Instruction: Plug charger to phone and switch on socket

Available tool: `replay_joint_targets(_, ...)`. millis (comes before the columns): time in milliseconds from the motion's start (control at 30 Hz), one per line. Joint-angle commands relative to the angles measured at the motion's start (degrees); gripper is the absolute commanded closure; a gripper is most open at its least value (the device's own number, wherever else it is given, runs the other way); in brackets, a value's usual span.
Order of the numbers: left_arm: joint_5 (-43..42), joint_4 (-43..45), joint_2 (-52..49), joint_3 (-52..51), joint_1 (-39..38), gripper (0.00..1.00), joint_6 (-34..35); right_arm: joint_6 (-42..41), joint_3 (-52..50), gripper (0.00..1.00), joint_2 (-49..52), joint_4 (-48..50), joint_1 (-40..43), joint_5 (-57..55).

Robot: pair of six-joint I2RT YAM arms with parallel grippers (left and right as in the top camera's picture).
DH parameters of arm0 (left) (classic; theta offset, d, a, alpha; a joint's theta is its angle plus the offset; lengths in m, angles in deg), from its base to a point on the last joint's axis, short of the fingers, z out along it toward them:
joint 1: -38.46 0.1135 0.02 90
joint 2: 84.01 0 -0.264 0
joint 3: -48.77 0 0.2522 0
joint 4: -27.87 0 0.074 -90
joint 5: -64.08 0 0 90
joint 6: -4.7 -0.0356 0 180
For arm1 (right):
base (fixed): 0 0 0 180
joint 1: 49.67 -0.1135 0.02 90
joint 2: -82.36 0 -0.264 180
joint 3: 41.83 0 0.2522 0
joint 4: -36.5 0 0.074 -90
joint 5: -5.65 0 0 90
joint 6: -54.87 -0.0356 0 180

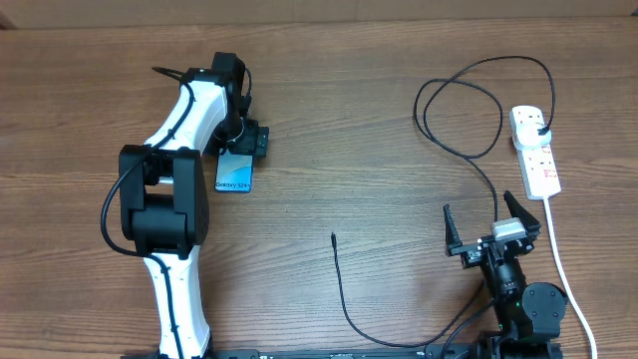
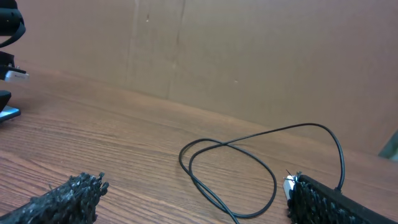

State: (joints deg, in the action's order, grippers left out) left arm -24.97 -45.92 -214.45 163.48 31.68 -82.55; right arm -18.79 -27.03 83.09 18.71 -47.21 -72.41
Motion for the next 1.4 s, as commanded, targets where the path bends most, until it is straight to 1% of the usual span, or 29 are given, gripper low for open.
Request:
replay_joint_targets(0,0.5,-0.8,-3.2,-0.5,-0.7,0.05,-1.7,-0.1,-0.6,0.0,-0.6,0.3,-0.3,-0.5)
replay_joint_targets(100,0.5,-1.1,-3.2,-0.5,-0.7,0.08,-2.9,-0.1,-0.6,0.0,-0.6,0.3,-0.3,-0.5)
replay_joint_targets(333,0.5,-1.3,-3.2,-0.5,-0.7,0.07,-2.8,-0.1,-0.6,0.0,-0.6,0.3,-0.3,-0.5)
replay_joint_targets(500,0.5,-1.3,-3.2,-0.7,-0.7,0.11,-3.3,-0.1,-0.6,0.0,-0.6,0.3,-0.3,-0.5)
replay_joint_targets(767,0.5,-1.2,-3.2,-0.7,-0.7,0.11,-3.7,-0.1,-0.6,0.0,-0.6,0.3,-0.3,-0.5)
replay_joint_targets(967,0.5,-1.1,-3.2,-0.7,-0.7,0.14,-3.7,-0.1,-0.6,0.0,-0.6,0.3,-0.3,-0.5)
replay_joint_targets(1100,0.5,-1.1,-3.2,-0.7,-0.7,0.18,-3.7,-0.1,-0.6,0.0,-0.6,0.3,-0.3,-0.5)
replay_joint_targets(1367,0.5,-1.1,-3.2,-0.7,-0.7,0.22,-3.7,-0.1,-0.6,0.0,-0.6,0.3,-0.3,-0.5)
